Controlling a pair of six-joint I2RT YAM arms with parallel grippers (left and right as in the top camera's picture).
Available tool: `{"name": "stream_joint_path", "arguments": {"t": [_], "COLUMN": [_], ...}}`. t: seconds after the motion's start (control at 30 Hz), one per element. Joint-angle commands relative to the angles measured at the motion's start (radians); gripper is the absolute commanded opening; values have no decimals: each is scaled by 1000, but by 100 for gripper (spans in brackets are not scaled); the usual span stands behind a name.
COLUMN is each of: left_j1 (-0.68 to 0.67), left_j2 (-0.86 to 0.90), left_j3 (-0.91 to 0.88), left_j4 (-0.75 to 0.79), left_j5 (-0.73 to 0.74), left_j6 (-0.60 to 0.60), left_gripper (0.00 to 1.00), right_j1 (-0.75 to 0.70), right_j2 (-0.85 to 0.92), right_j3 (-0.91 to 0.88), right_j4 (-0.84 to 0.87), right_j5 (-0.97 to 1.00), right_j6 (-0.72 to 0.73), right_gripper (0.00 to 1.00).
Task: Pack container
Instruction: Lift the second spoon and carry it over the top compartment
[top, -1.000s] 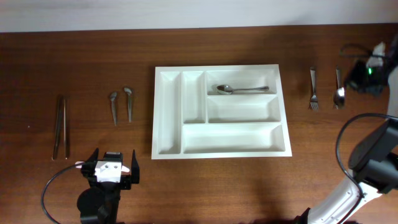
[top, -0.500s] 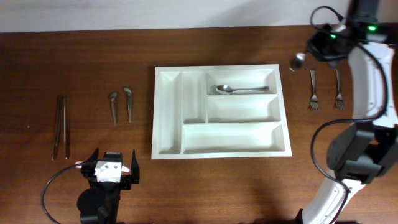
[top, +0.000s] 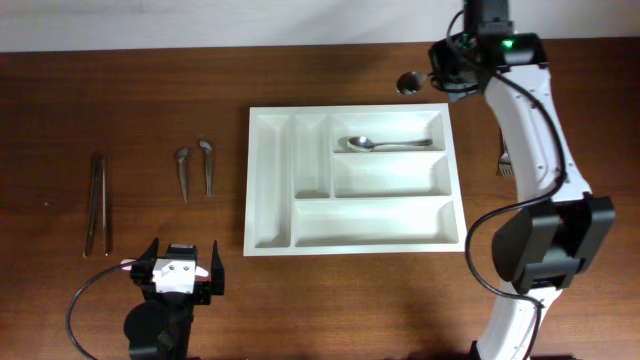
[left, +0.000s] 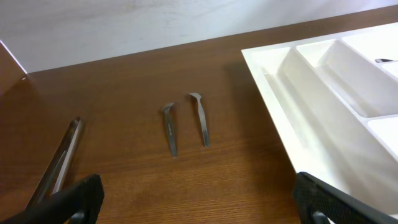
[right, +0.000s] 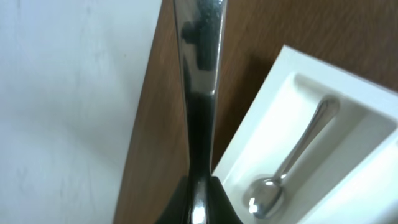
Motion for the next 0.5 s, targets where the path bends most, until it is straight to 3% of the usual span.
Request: {"name": "stream_joint_path", "arguments": {"t": [0.0,0.47], "left_j1": [4,4], "left_j2": [-6,-6], "left_j3": [-6,-6], "left_j4": [3,3], "left_j5": [11,11], "left_j6": [-8,-9], "left_gripper": [99,99], "right_j1": [50,152], "right_j2": [10,139], "right_j3": [3,3], "right_j4": [8,0], "right_j5": [127,135], "right_j6": [158,164], "right_gripper": [4,4]}}
